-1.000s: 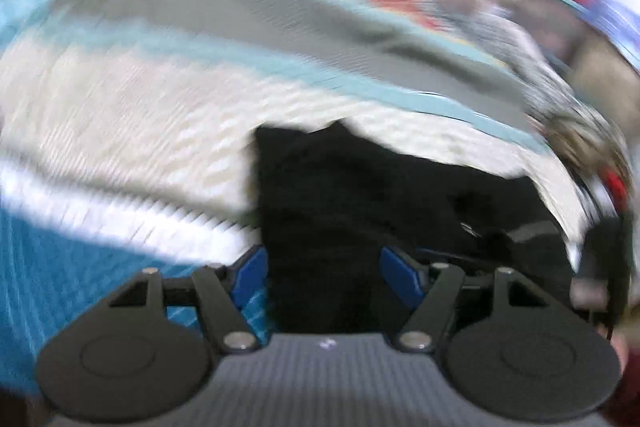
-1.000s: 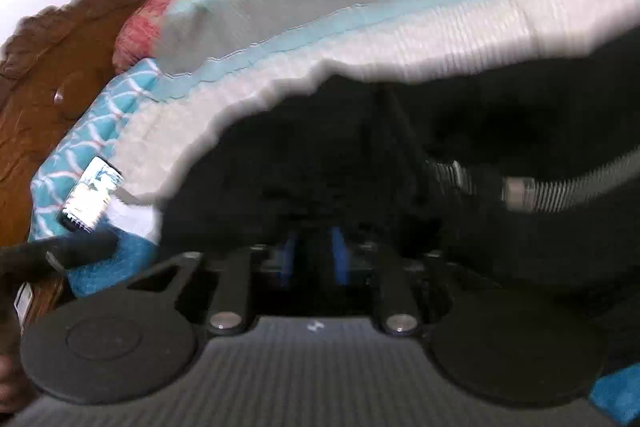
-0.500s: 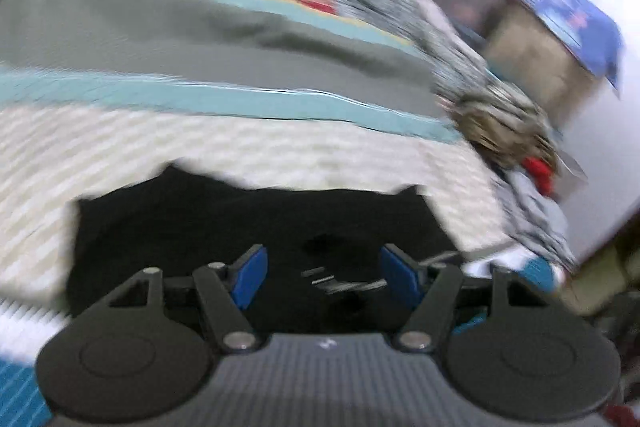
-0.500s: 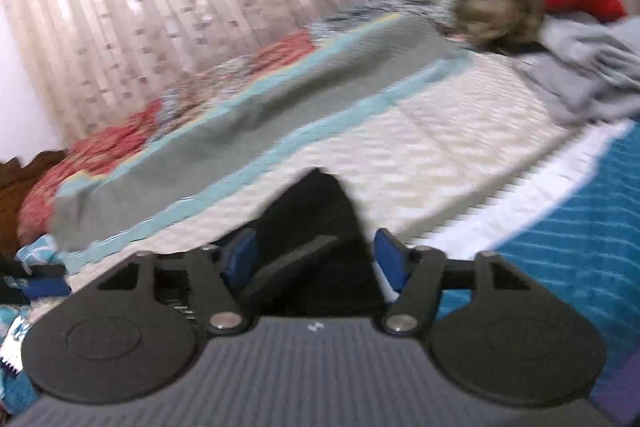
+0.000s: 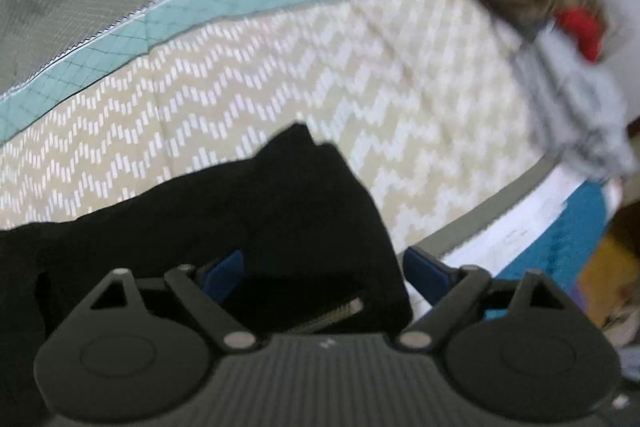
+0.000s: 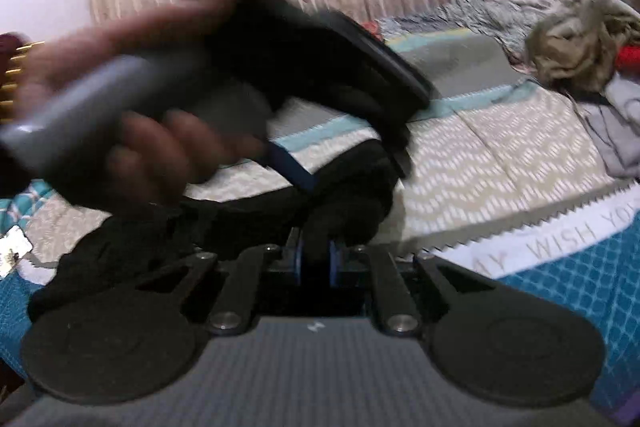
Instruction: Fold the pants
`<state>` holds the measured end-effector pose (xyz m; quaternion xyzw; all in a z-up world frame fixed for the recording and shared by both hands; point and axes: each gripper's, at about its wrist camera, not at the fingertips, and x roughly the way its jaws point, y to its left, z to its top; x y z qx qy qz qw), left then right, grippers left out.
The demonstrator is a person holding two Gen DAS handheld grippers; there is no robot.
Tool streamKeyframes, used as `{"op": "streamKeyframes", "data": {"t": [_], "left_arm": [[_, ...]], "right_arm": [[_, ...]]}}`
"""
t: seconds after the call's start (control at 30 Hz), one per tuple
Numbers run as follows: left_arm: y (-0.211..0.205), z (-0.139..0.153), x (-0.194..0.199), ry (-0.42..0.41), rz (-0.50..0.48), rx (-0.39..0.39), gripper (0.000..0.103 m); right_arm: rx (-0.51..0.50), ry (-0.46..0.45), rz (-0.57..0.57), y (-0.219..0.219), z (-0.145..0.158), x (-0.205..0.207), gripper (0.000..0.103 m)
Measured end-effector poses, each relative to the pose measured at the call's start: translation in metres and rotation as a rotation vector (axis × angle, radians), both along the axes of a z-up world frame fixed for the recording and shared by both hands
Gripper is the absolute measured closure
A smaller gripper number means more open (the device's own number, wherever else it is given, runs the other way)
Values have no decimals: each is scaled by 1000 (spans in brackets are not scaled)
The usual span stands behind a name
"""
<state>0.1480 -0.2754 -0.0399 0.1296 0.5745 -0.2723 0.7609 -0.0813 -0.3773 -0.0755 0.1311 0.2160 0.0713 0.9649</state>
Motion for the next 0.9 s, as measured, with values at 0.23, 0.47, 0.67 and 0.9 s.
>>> {"op": "streamKeyframes", "data": {"t": [0.23,0.47,0.67,0.9], "left_arm": [[48,30,0,-34,29,-158,89],[175,82,6,-25,142,-420,90],[295,90,2,-86,309,-506,90],[386,29,-4,-41,556,-518,88]], "right_arm": [[87,-17,63,19,12,4,88],[159,-73,264,71,53,14,88],[145,-45,465,146,73,44,88],[103,116,614,223,42,96,88]]}}
